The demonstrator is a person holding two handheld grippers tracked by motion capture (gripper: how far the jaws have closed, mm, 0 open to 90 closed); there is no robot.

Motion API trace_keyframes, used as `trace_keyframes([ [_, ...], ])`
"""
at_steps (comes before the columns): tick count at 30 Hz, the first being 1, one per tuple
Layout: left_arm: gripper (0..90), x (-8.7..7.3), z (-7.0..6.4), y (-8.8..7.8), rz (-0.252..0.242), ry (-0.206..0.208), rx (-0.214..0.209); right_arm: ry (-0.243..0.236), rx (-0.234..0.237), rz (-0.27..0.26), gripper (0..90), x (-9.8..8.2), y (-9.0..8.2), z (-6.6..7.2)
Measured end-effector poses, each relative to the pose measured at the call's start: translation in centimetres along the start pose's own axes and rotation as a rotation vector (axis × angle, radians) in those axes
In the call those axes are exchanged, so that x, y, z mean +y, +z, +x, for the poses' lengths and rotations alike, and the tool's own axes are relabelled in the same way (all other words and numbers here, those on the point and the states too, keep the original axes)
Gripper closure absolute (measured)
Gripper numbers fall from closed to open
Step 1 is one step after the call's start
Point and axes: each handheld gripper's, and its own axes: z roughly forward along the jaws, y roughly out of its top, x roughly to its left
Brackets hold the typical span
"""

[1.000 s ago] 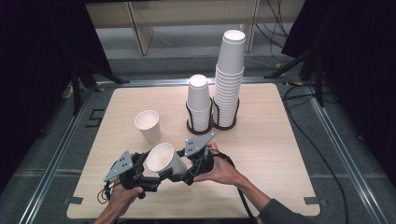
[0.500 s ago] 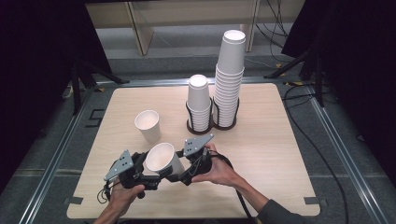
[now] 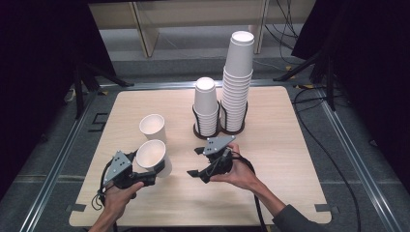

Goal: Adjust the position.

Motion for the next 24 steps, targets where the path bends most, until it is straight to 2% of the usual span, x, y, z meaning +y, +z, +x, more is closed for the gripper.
trace_keyframes([
  [3,12.6,-0.1,0.6,-0.1,0.021,0.005,0.042,0.034,-0.029,0.022,19.5,-0.6,-0.8,-0.5],
  [7,12.6,-0.3,1.4,-0.2,0.021,0.001,0.075,0.074,-0.076,0.037,19.7,-1.6,-1.8,-1.1],
  [12,12.6,-0.4,2.2,-0.5,0.053,-0.005,0.117,0.106,-0.122,0.026,19.5,-2.8,-3.2,-1.7],
  [16,12.6,-0.7,2.8,-0.4,0.045,-0.015,0.129,0.147,-0.153,0.016,19.1,-3.6,-4.1,-2.1],
  [18,12.5,-0.7,2.9,-0.6,0.070,-0.020,0.145,0.157,-0.165,0.017,18.9,-3.9,-4.5,-2.2],
  [24,12.5,-0.8,3.3,-0.7,0.078,-0.027,0.163,0.189,-0.199,0.011,18.7,-4.8,-5.3,-2.4],
])
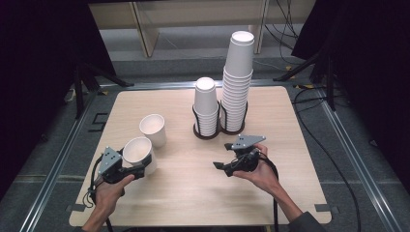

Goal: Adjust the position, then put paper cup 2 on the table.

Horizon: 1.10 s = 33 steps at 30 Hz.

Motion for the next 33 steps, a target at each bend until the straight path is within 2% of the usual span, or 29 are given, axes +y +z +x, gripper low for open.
trace_keyframes([
  [3,12.5,-0.1,0.2,0.0,0.002,-0.004,0.004,0.012,-0.002,0.001,18.7,-0.2,-0.2,-0.1],
  [4,12.5,-0.2,0.3,0.2,-0.013,-0.005,0.002,0.003,-0.010,0.002,18.7,-0.3,-0.3,-0.2],
  [5,12.5,-0.2,0.4,0.1,-0.003,-0.004,0.006,0.026,-0.003,0.005,18.6,-0.4,-0.3,-0.1],
  [6,12.5,-0.2,0.5,0.1,0.009,-0.008,0.013,0.028,-0.009,0.003,18.7,-0.4,-0.3,-0.1],
  [7,12.5,-0.2,0.5,0.1,0.015,-0.009,0.015,0.010,-0.007,0.004,18.6,-0.5,-0.3,-0.1],
  [8,12.5,-0.3,0.6,0.3,-0.001,-0.012,0.011,0.006,-0.010,0.003,18.5,-0.5,-0.3,-0.1],
  [13,12.5,-0.5,0.9,0.3,0.020,-0.014,0.023,0.026,-0.007,0.003,18.3,-0.6,-0.4,-0.1],
  [14,12.4,-0.5,0.9,0.3,0.020,-0.018,0.026,0.010,-0.009,-0.002,18.3,-0.6,-0.4,-0.2],
  [16,12.4,-0.5,0.9,0.3,0.020,-0.016,0.028,0.025,0.000,0.005,18.3,-0.7,-0.4,-0.1],
  [19,12.4,-0.7,1.1,0.4,0.012,-0.014,0.024,0.026,0.002,0.014,18.2,-0.8,-0.4,-0.2],
  [21,12.2,-0.7,1.2,0.4,0.025,-0.009,0.032,0.027,0.002,0.014,18.1,-0.9,-0.4,-0.1],
  [22,12.2,-0.8,1.3,0.5,0.022,-0.013,0.032,0.018,-0.003,0.014,18.1,-0.9,-0.4,-0.2],
  [23,12.2,-0.9,1.4,0.6,0.005,-0.018,0.026,0.034,-0.001,0.016,18.1,-0.9,-0.3,0.0],
  [25,12.2,-0.9,1.4,0.6,0.021,-0.009,0.034,0.023,-0.001,0.014,18.1,-0.9,-0.3,-0.1],
  [27,12.2,-1.0,1.5,0.8,0.006,-0.013,0.030,0.040,0.002,0.020,18.1,-0.9,-0.3,0.0],
  [33,12.0,-1.1,1.7,0.8,0.017,-0.016,0.036,0.015,0.009,0.024,18.1,-0.9,0.0,-0.2],
])
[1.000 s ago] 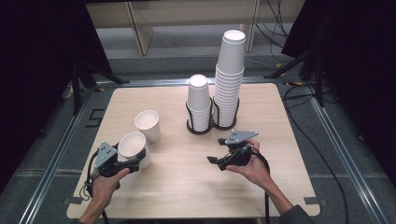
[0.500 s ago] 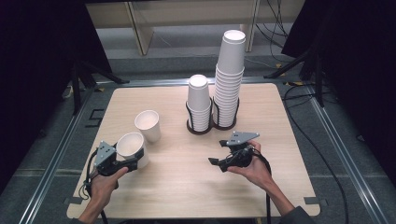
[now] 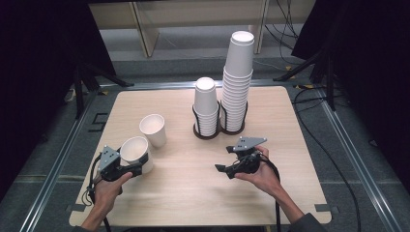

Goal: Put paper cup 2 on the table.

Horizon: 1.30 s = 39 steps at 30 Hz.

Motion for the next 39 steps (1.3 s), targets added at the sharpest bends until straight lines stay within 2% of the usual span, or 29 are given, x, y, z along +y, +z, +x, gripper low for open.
trace_keyframes([
  [4,12.0,0.0,0.2,0.1,0.007,-0.004,0.005,0.014,0.004,0.001,18.1,-0.1,-0.1,0.0],
  [5,12.0,-0.1,0.3,0.3,-0.008,-0.006,-0.001,0.014,0.002,-0.002,18.1,-0.1,-0.1,0.0],
  [8,12.0,-0.2,0.6,0.3,0.007,0.001,0.006,0.024,0.003,0.005,18.2,-0.1,-0.1,0.2],
  [13,12.0,-0.3,0.9,0.7,0.009,0.012,0.026,0.011,0.014,0.009,18.2,-0.1,0.2,0.2],
  [14,12.0,-0.4,1.0,0.9,-0.012,0.015,0.024,-0.005,0.009,0.006,18.2,-0.1,0.2,0.1],
  [16,12.0,-0.4,1.2,1.0,0.008,0.020,0.044,-0.006,0.013,0.005,18.2,-0.1,0.2,0.1],
  [21,11.9,-0.7,1.9,1.7,-0.005,0.027,0.058,-0.008,0.014,0.006,18.2,-0.1,0.2,0.1],
  [24,11.8,-0.8,2.2,1.8,-0.001,0.034,0.079,0.011,0.022,0.014,18.2,-0.2,0.2,0.3],
  [26,11.7,-0.9,2.5,1.9,0.004,0.028,0.092,-0.003,0.016,0.009,18.2,-0.2,0.3,0.2],
  [29,11.6,-1.1,3.0,2.1,0.005,0.026,0.104,0.011,0.028,0.013,18.3,-0.2,0.3,0.3],
  [31,11.6,-1.2,3.2,2.4,-0.006,0.024,0.105,0.011,0.029,0.013,18.2,-0.2,0.4,0.3],
  [32,11.6,-1.2,3.3,2.4,0.004,0.026,0.107,0.008,0.032,0.016,18.2,-0.2,0.4,0.3],
  [33,11.6,-1.3,3.5,2.6,-0.010,0.025,0.104,0.005,0.032,0.016,18.2,-0.2,0.4,0.2],
  [34,11.5,-1.3,3.5,2.6,0.003,0.026,0.111,-0.005,0.025,0.014,18.2,-0.2,0.4,0.2],
  [35,11.5,-1.3,3.6,2.9,-0.007,0.031,0.104,0.013,0.031,0.019,18.2,-0.2,0.4,0.3],
  [39,10.9,-1.4,3.8,3.0,-0.007,0.027,0.104,0.005,0.038,0.022,18.2,-0.2,0.5,0.3],
])
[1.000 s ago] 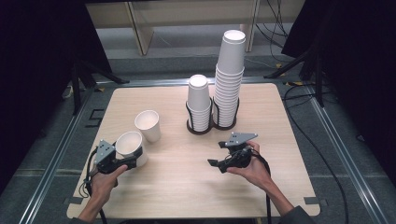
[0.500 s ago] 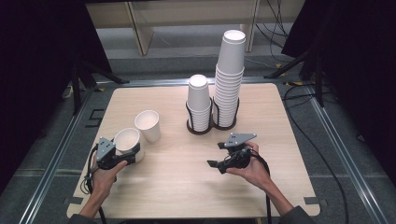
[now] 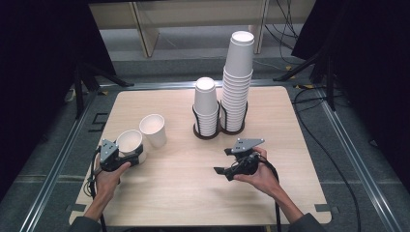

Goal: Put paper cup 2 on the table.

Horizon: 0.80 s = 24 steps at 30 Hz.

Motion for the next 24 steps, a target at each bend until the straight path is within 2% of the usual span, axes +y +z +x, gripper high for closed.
trace_keyframes([
  [2,9.9,-0.1,0.1,0.0,0.001,0.001,-0.006,0.009,-0.005,0.000,18.2,-0.1,0.0,0.1],
  [3,9.7,-0.1,0.1,0.0,0.003,0.000,-0.010,-0.012,-0.006,-0.005,18.2,0.0,0.1,0.0],
  [5,9.3,-0.4,0.1,0.2,0.020,0.006,-0.020,0.005,0.003,0.001,18.2,-0.1,0.1,0.1],
  [9,11.2,-0.7,0.2,0.1,0.025,0.002,-0.035,0.005,0.007,-0.001,18.2,-0.1,0.1,0.1],
  [18,13.9,-1.3,0.3,-0.5,0.112,-0.001,-0.031,-0.009,0.004,0.004,18.3,-0.1,0.0,0.1],
  [21,14.0,-1.7,0.2,-0.4,0.156,0.028,-0.032,-0.011,0.005,0.004,18.3,-0.2,0.0,0.1],
  [22,14.0,-1.7,0.2,-0.5,0.158,0.024,-0.034,0.007,0.005,0.010,18.3,-0.2,0.0,0.2],
  [24,14.0,-1.6,0.2,-0.8,0.154,0.017,-0.035,0.004,0.009,0.009,18.4,-0.2,0.0,0.2],
])
